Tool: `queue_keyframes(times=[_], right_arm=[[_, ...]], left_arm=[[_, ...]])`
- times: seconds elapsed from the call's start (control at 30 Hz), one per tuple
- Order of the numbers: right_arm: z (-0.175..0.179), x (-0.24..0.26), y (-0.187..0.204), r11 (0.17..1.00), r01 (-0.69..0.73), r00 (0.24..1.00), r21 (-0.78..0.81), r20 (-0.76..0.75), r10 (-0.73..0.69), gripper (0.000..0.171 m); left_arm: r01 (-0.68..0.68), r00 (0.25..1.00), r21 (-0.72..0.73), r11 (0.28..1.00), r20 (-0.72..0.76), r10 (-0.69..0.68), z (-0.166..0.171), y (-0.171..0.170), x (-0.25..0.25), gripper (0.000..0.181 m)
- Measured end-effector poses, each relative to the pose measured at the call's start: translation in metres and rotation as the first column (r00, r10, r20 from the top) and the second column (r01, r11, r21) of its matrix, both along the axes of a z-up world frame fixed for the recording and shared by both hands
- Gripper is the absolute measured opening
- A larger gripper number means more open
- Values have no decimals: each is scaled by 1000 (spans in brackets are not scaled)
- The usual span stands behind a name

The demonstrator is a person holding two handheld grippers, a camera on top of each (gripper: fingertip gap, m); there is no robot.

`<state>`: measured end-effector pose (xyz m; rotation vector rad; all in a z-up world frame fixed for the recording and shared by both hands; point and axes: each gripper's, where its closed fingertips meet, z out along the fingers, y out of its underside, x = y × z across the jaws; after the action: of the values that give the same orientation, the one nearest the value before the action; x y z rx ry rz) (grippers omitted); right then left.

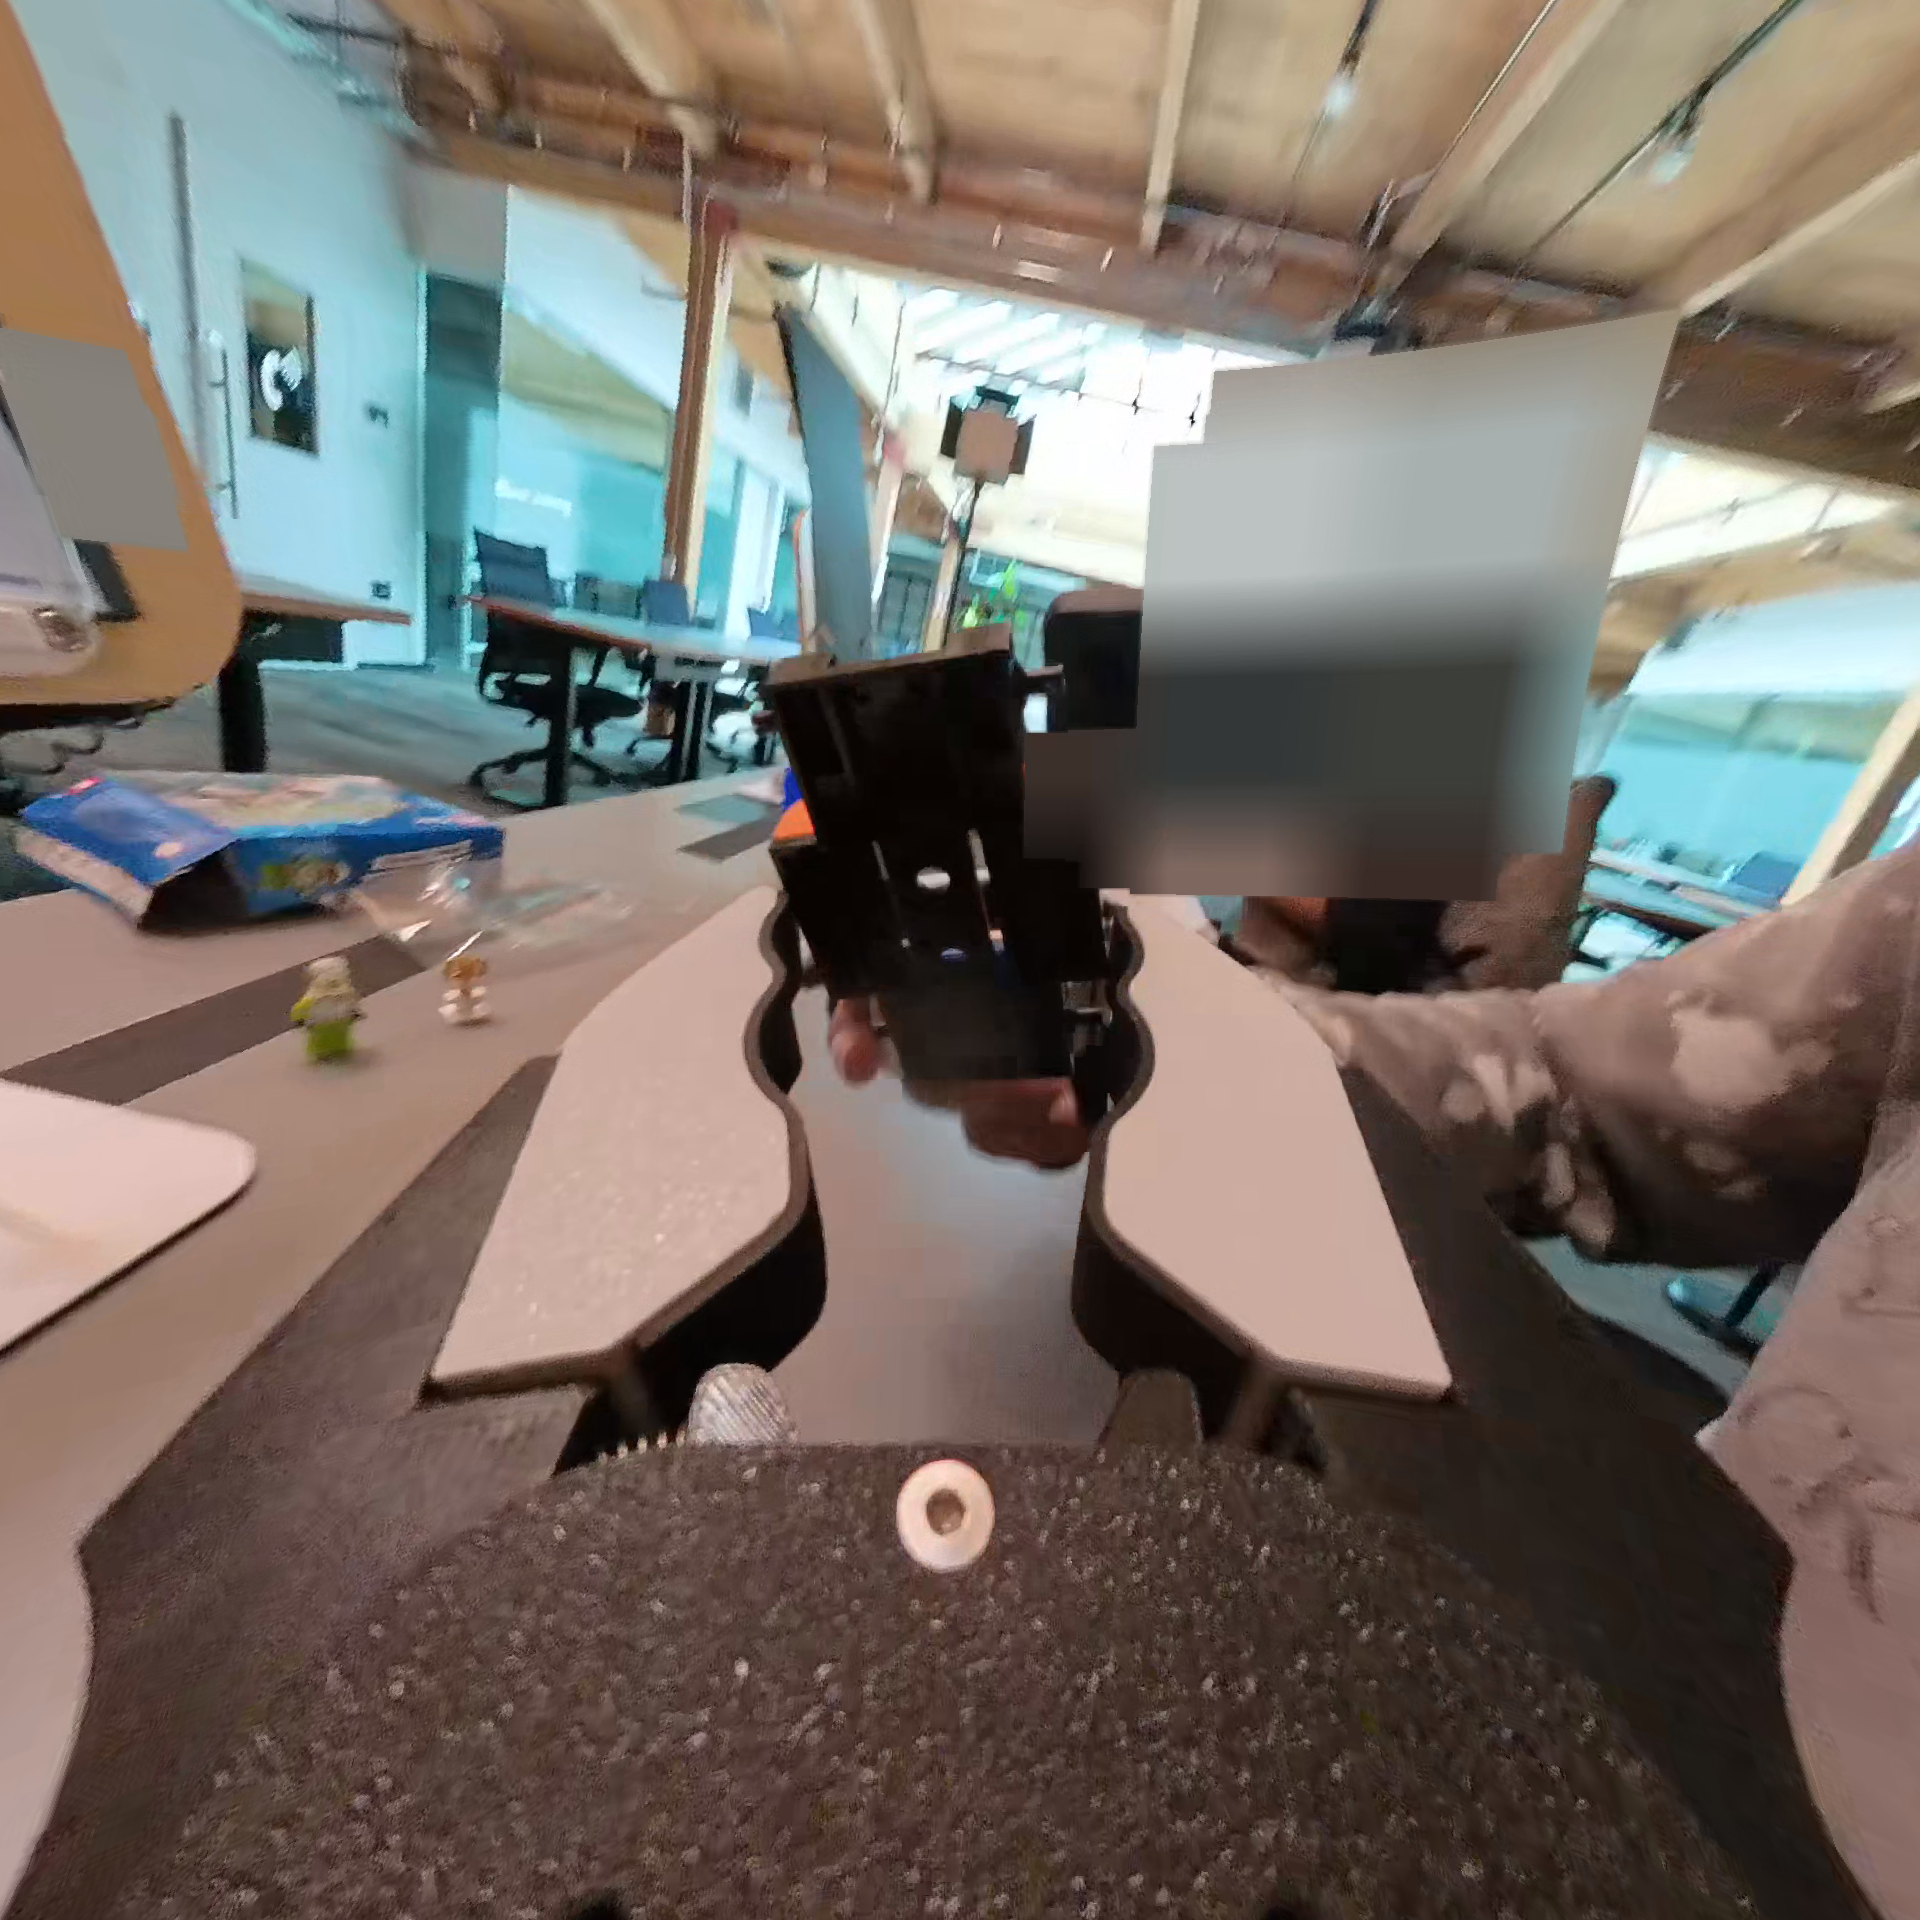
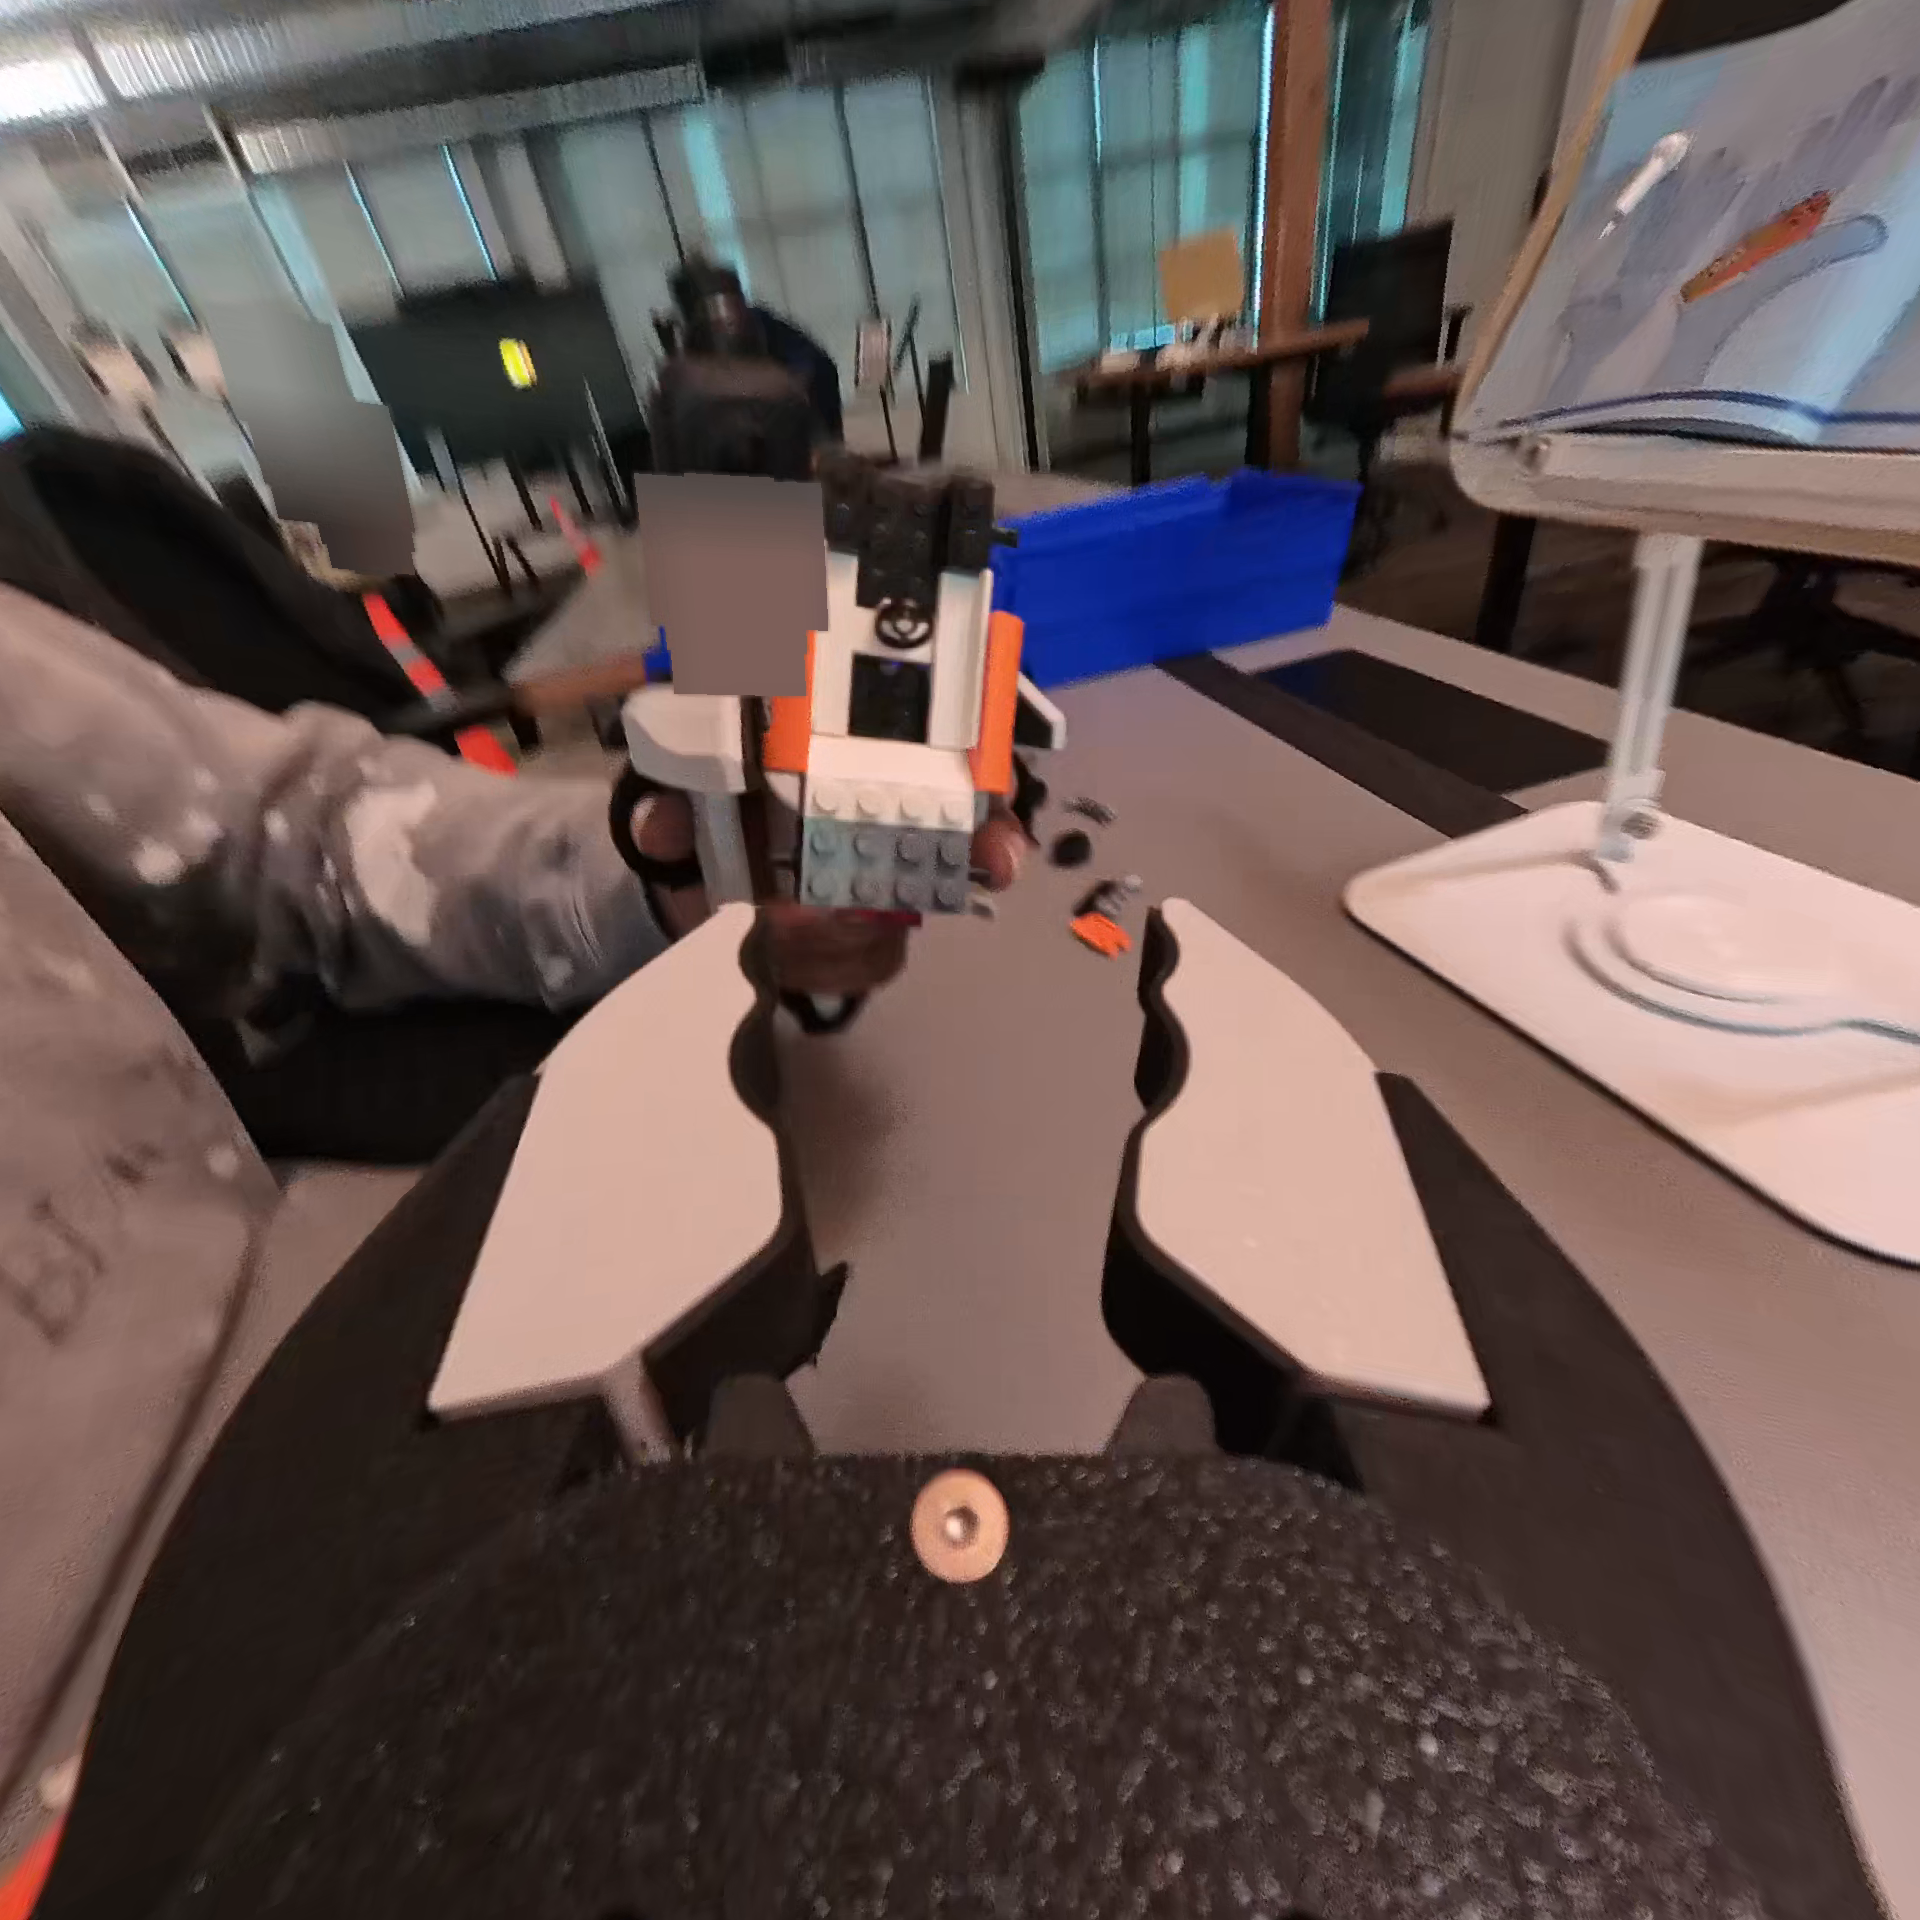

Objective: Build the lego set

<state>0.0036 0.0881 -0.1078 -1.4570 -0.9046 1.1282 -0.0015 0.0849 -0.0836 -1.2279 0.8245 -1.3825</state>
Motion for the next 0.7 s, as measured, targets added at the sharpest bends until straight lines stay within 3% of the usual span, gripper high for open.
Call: queue_keyframes(times=[0.17, 0.33, 0.43, 0.53, 0.6, 0.7], right_arm=[[8, -26, -28, 995, -99, 995, -20, -28, 99, 45], [-2, -17, -34, 982, -179, 962, 52, 220, 164, 43], [-34, 10, -23, 970, -232, 829, 66, 536, 162, 44], [-84, 51, -4, 965, -263, 577, 16, 804, 144, 43], [-113, 64, 3, 963, -267, 489, -44, 855, 175, 40], [-139, 67, 8, 954, -288, 431, -81, 879, 205, 39]], left_arm=[[31, 994, 25, 999, 106, -33, 13, -18, 0, 56], [50, 998, 42, 998, 26, -51, 3, -25, 1, 55], [28, 995, -25, 999, -92, -30, -17, -15, -10, 65], [-87, 954, 48, 995, -283, 97, -48, -5, -29, 61], [-116, 923, 83, 990, -360, 138, -62, -8, -36, 59], [-97, 892, 103, 990, -432, 133, -75, -24, -35, 55]])
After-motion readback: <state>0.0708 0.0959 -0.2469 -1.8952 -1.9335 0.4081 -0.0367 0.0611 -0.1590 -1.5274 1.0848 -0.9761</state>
